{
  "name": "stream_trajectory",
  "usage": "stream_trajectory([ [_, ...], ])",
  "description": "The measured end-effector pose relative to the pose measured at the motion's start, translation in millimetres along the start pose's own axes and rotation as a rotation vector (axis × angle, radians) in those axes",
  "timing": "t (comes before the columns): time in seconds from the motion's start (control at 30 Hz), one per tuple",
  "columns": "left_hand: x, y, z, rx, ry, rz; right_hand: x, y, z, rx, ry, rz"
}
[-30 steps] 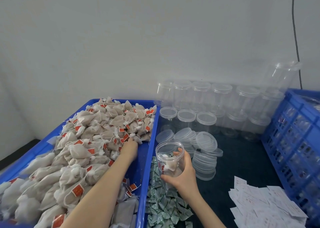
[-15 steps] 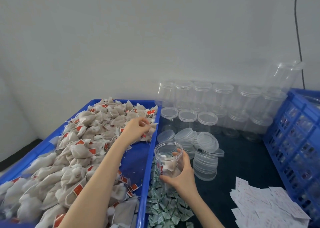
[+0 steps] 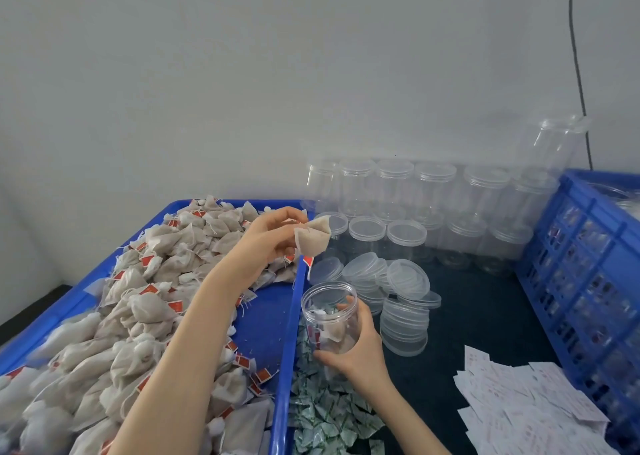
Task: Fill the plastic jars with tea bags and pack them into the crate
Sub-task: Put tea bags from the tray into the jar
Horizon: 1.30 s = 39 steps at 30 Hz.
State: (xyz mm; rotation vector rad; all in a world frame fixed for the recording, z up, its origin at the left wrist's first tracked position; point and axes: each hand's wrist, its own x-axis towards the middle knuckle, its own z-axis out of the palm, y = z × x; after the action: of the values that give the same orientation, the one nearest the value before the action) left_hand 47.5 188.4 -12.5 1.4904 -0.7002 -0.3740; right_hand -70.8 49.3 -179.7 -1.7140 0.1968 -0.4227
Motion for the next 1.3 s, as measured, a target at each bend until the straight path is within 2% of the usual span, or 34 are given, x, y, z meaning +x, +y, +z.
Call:
stream_trajectory([
  [0.1, -0.8, -2.6, 1.7, 0.051, -0.13, -0.039, 1.5, -2.5, 1.6, 0.008, 0.007, -0.005],
  [0.2, 1.6, -9.7, 6.5, 0.225, -0.243, -0.101, 2.9, -4.9, 3.7, 0.018, 0.02, -0.005],
  [0.33, 8.1, -22.1, 6.9, 0.434, -0.309, -0.177, 4.2, -8.0, 4.9, 0.025, 0.028, -0.008],
  [0.4, 13.6, -29.5, 0.7, 0.479, -0.2, -0.17, 4.8, -7.2, 3.7, 0.029, 0.033, -0.007],
  [0.5, 24.8, -51.7, -18.7, 0.52, 0.163, -0.148, 3.3, -5.2, 1.5, 0.035, 0.024, -0.003],
  [0.57, 28.4, -73.3, -35.1, 0.779, 0.347, -0.217, 1.2, -3.6, 1.1, 0.042, 0.018, -0.003],
  [0.6, 28.3, -85.2, -42.8, 0.917, 0.378, -0.281, 0.3, -2.5, 1.0, 0.043, 0.016, -0.004],
  [0.7, 23.8, -117.0, -56.5, 1.334, 0.244, -0.49, -1.8, -1.5, 1.3, 0.031, 0.011, -0.01],
  [0.8, 21.3, -134.8, -57.0, 1.513, 0.113, -0.659, -2.5, -1.8, -0.2, 0.02, 0.005, -0.019],
  [0.97, 21.3, -140.4, -57.1, 1.756, 0.173, -0.563, -2.3, -1.2, -7.3, 0.023, 0.014, -0.018],
  [1.1, 22.0, -134.0, -58.9, 1.807, 0.249, -0.484, -1.7, -0.5, -8.5, 0.019, 0.014, -0.012],
  [1.2, 21.6, -134.0, -59.7, 1.778, 0.344, -0.484, -1.7, 0.8, -7.8, 0.011, 0.007, -0.009],
  [1.3, 22.1, -136.3, -62.5, 1.796, 0.383, -0.565, -0.9, 2.0, -7.1, -0.009, -0.001, -0.015],
])
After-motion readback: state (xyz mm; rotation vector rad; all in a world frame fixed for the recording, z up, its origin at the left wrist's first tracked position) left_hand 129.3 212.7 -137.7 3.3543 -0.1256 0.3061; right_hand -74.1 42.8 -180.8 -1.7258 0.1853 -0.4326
